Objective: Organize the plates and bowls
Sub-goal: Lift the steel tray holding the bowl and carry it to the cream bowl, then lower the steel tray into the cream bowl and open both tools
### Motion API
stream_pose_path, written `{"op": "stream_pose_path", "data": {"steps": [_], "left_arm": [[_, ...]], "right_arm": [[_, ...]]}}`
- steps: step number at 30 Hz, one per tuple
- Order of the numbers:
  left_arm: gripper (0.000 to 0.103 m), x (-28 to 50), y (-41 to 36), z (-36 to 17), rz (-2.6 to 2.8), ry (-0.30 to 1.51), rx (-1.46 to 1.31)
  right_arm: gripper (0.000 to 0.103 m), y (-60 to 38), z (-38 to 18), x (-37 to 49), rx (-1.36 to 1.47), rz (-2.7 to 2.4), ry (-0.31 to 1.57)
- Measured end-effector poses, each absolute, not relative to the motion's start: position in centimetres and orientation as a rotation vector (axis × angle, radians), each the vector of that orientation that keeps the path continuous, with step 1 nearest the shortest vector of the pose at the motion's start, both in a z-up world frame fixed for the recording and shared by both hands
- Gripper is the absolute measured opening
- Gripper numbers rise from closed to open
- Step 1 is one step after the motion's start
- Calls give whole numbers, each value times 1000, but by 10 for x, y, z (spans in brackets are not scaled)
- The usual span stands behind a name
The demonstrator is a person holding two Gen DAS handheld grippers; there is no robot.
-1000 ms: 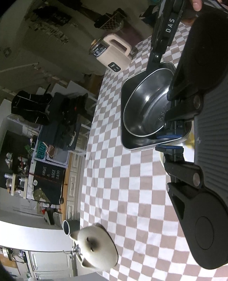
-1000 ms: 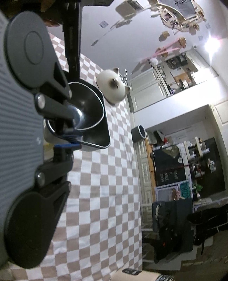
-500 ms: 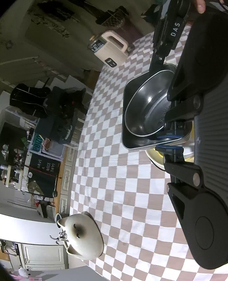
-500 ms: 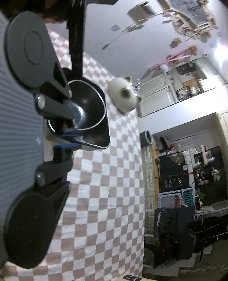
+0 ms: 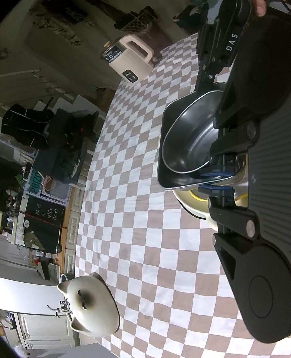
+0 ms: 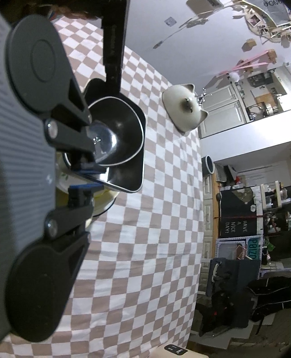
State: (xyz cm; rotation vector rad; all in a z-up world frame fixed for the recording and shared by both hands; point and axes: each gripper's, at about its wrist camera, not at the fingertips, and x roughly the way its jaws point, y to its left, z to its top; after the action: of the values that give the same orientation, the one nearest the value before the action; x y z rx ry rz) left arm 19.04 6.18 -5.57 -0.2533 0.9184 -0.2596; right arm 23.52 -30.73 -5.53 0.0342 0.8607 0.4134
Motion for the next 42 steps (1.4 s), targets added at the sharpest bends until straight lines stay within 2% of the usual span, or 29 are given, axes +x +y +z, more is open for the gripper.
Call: {"op": "stream_pose_path", "data": {"steps": [42], "left_arm": [[8,193,51,-80,-269,1010,-166]], "right_arm": [[12,-301,-75,239,-80,404,955]]}}
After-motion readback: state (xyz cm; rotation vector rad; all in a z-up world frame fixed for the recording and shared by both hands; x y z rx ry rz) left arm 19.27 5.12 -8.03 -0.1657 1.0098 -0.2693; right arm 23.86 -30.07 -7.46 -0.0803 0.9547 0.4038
